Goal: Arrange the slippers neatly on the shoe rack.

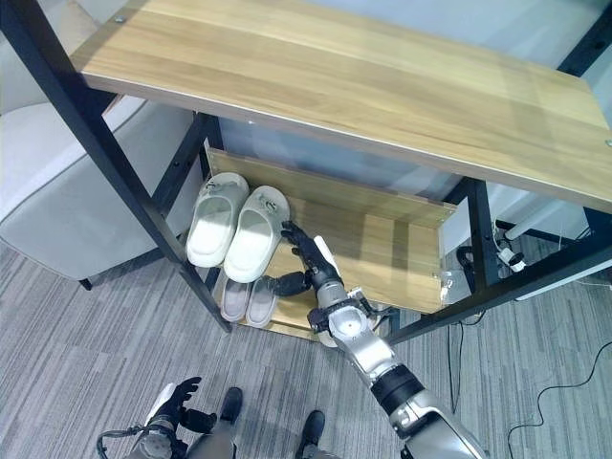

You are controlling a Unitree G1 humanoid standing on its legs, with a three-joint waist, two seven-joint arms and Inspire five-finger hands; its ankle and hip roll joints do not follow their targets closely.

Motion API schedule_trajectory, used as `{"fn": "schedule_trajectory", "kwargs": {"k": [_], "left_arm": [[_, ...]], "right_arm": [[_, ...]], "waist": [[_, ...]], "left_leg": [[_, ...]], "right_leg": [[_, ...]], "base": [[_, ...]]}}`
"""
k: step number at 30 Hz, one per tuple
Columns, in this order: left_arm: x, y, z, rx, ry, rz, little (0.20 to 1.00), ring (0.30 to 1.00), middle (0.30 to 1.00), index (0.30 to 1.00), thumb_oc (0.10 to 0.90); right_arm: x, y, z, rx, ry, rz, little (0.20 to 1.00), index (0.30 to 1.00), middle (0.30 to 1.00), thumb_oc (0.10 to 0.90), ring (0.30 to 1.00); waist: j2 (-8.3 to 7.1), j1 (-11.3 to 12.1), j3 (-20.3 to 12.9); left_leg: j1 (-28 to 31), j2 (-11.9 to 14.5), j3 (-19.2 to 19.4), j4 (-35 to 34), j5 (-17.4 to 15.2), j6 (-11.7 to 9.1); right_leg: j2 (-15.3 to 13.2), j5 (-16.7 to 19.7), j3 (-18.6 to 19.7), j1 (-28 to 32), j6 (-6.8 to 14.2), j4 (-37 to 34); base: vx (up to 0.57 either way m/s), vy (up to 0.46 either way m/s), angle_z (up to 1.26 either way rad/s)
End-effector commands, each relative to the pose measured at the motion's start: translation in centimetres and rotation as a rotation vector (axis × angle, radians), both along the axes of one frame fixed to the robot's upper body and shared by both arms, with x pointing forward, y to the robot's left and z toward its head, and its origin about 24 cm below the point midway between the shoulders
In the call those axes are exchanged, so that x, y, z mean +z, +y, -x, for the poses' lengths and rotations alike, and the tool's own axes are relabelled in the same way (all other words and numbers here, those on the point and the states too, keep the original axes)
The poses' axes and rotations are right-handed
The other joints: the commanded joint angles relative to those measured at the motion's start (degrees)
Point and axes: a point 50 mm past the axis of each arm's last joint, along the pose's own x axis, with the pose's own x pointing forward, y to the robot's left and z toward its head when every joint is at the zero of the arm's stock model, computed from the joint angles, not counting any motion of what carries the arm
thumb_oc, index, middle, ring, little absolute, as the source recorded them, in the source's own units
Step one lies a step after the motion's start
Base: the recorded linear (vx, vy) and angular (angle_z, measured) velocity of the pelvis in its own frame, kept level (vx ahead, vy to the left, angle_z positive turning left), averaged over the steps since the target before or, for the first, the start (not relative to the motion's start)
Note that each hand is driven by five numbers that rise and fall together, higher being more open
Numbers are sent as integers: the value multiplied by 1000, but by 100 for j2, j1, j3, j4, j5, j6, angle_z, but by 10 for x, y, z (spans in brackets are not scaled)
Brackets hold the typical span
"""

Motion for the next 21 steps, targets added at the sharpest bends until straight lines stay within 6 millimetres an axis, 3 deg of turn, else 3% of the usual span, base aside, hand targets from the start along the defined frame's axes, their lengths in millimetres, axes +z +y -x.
{"fn": "schedule_trajectory", "kwargs": {"k": [1, 15, 21], "left_arm": [[-8, -14, 9, -21, 22, 20, 900, 900, 900, 900, 800], [-8, -14, 10, -20, 24, 21, 900, 900, 900, 900, 800], [-9, -12, 12, 3, 29, 24, 900, 900, 900, 900, 800]], "right_arm": [[64, 11, -20, 1, -253, -68, 900, 900, 900, 800, 900], [75, 9, -32, -21, -274, -26, 900, 900, 900, 800, 900], [73, 2, -28, -21, -287, -4, 900, 900, 900, 800, 900]], "waist": [[-42, 154, 10], [-8, 179, -72], [18, 119, -126]], "left_leg": [[193, -163, 331, -166, -392, 37], [280, -165, 386, -166, -424, 35], [333, -153, 423, -166, -432, 27]], "right_leg": [[-208, -555, 71, 192, 416, 326], [-218, -533, 96, 255, 414, 275], [-201, -534, 95, 314, 412, 234]], "base": [[0, 0, 0], [0, 0, 0], [0, 0, 0]]}}
